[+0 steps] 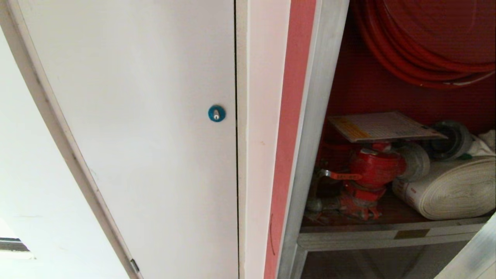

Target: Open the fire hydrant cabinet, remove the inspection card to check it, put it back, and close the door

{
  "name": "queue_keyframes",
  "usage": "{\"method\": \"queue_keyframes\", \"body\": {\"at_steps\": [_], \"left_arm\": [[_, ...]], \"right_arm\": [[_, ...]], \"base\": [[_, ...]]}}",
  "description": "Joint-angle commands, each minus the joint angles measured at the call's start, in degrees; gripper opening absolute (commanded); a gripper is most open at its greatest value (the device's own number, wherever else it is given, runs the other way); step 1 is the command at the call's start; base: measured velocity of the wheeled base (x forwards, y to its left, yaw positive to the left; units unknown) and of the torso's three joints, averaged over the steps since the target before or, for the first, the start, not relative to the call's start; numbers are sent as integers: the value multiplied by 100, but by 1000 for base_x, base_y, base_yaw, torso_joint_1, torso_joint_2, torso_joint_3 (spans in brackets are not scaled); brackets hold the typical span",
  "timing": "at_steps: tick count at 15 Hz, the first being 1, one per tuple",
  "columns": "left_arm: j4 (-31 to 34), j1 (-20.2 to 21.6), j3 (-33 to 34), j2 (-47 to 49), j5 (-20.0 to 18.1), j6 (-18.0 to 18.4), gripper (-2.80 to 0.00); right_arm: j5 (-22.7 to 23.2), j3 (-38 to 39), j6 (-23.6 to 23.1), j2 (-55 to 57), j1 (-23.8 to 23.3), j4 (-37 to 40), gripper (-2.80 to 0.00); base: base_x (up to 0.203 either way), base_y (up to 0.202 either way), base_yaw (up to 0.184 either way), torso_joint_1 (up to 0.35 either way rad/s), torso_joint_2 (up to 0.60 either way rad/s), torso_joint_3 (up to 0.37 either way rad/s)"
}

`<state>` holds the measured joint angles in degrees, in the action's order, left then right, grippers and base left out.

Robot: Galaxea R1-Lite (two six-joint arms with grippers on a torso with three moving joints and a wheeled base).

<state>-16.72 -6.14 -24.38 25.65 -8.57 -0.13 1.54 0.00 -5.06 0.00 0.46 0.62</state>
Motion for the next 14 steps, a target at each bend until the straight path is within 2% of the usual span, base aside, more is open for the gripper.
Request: {"method": "queue_keyframes", "body": {"at_steps": [1, 4, 6, 7, 9, 10, 12, 14], "left_arm": [[34, -1, 139, -526, 260, 45, -280], [202, -1, 149, -936, 656, 197, -280], [227, -1, 145, -939, 1298, 385, -280], [218, -1, 97, -939, 1494, 653, -280], [231, 20, 46, -939, 1540, 1205, -280], [237, 209, 55, -935, 1530, 1409, -280], [240, 610, 47, -960, 1518, 1553, -280], [267, 649, 167, -1152, 1516, 1568, -280]], "right_arm": [[4, 0, -4, 9, 6, -1, -280], [4, 0, -4, 9, 6, -9, -280], [4, 0, -4, 9, 4, -1, -280], [4, 0, -4, 9, 5, -7, -280], [4, 0, -4, 9, 6, -1, -280], [4, 0, -4, 9, 6, -1, -280], [4, 0, -4, 9, 6, -9, -280], [4, 0, -4, 9, 6, -1, -280]], "base": [[0, 0, 0, 0, 0, 0], [0, 0, 0, 0, 0, 0], [0, 0, 0, 0, 0, 0], [0, 0, 0, 0, 0, 0], [0, 0, 0, 0, 0, 0], [0, 0, 0, 0, 0, 0], [0, 0, 0, 0, 0, 0], [0, 0, 0, 0, 0, 0]]}}
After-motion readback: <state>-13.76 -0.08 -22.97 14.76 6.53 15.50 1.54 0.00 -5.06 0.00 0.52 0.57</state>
